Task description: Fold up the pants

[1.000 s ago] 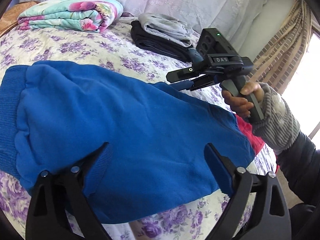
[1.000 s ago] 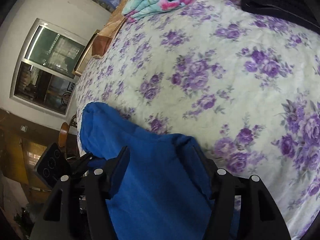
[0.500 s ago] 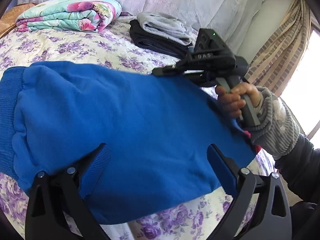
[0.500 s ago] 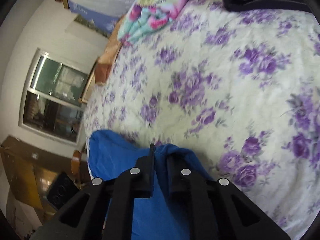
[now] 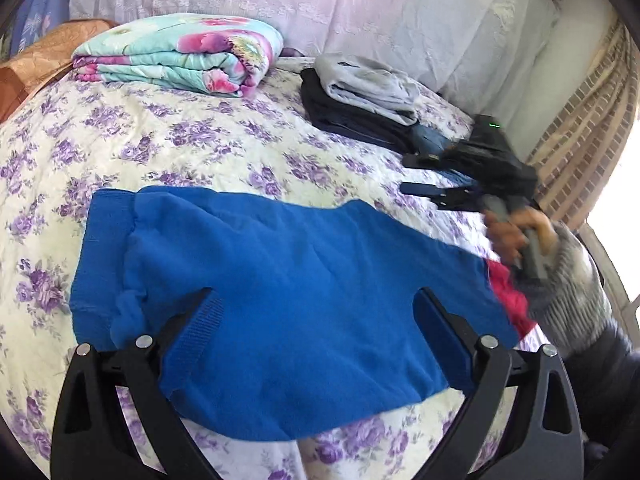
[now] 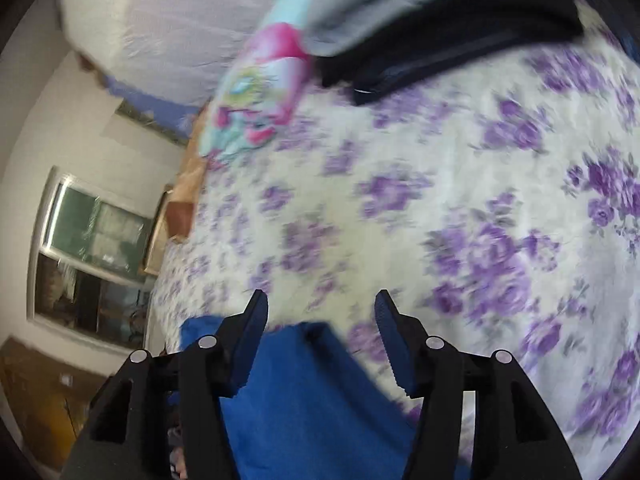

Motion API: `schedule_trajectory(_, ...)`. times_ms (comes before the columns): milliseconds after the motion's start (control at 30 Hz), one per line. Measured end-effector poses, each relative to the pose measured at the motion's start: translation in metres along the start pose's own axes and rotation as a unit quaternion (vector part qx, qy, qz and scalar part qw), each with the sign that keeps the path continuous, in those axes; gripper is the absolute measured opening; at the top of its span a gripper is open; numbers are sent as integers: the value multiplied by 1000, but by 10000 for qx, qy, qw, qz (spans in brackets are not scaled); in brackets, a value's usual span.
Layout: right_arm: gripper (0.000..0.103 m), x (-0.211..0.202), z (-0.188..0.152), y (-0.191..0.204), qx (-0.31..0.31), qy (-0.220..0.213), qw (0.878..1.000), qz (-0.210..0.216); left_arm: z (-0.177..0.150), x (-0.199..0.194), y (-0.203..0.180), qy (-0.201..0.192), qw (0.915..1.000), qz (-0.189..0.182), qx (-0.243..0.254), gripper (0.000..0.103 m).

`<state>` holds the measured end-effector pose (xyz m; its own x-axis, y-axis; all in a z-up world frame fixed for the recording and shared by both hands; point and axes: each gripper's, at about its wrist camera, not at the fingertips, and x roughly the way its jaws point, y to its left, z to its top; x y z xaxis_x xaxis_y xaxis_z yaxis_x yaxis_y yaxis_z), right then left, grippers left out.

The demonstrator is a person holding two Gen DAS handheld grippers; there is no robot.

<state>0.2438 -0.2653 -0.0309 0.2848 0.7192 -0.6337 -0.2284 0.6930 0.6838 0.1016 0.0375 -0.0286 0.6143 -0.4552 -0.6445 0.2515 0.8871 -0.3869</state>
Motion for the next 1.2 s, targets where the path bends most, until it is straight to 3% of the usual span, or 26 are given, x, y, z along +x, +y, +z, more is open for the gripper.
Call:
schedule_trajectory(67,47,12,-20,24,-422,165,9990,-39,3,4,-1,-1,9999,147,10,95)
schedule_trajectory(167,47,50,-41,39,-418,468,9980,33,5,13,-1,36,9991,391,140,95)
schedule_trajectory(233,45,75,-42,23,-205,535,9974,-429,4,21,4,74,9987,487,158,95)
schedule_trajectory(267,33,81,-42,15,-123,492,9969,-598,2,25,5,91,9983,522,225,94)
schedule_trajectory(300,13,82,-40,7,-49,387,9973,-626,1,28,5,77,9978,584,307,94)
schedule_trajectory(367,3,71,-35,-5,243,192,9981,-529,-3,28,2,71,9969,667,400,94)
schedule_trajectory(433,10,51,-40,-1,361,-176,9977,-545,-6,17,-2,38,9976,589,358,95)
schedule_trajectory(467,23,39,-46,7,229,-326,9975,-589,-8,9,-4,-31,9984,477,306,95)
schedule_trajectory(500,50,29,-52,15,104,-392,9976,-553,-10,-1,-5,-138,9990,322,261,95)
schedule_trajectory(533,61,19,-60,22,8,-453,9975,-533,-12,-14,-6,-295,9991,170,250,95)
schedule_trajectory(567,66,15,-68,26,-54,-488,9973,-548,-15,-21,-7,-385,9988,146,282,95)
schedule_trajectory(667,67,18,-82,21,-7,-329,9981,-511,-22,-15,1,-220,9972,586,417,97)
schedule_trajectory(733,67,21,-85,0,198,-239,9969,-720,-27,1,15,37,9963,800,299,97)
schedule_trajectory(800,62,13,-88,-13,410,-395,9975,-423,-32,5,11,-37,9933,975,617,97)
schedule_trajectory(867,64,-3,-92,-7,549,-683,9934,-738,-36,5,-5,-62,9853,1387,995,97)
schedule_trajectory(933,69,-28,-104,11,221,-1071,9902,-869,-38,-3,-12,-171,9842,1410,1059,97)
schedule_trajectory(967,73,-41,-114,21,-65,-1174,9890,-898,-39,-11,-14,-266,9869,1236,1004,97)
schedule_trajectory(1100,85,-72,-164,40,-635,-1391,9716,-1807,-40,-36,-24,-621,9910,799,877,98)
schedule_trajectory(1167,86,-81,-192,36,-849,-1383,9573,-2393,-43,-31,-28,-596,9890,886,1022,98)
schedule_trajectory(1200,88,-83,-203,31,-888,-1339,9517,-2616,-46,-23,-29,-495,9865,1109,1103,98)
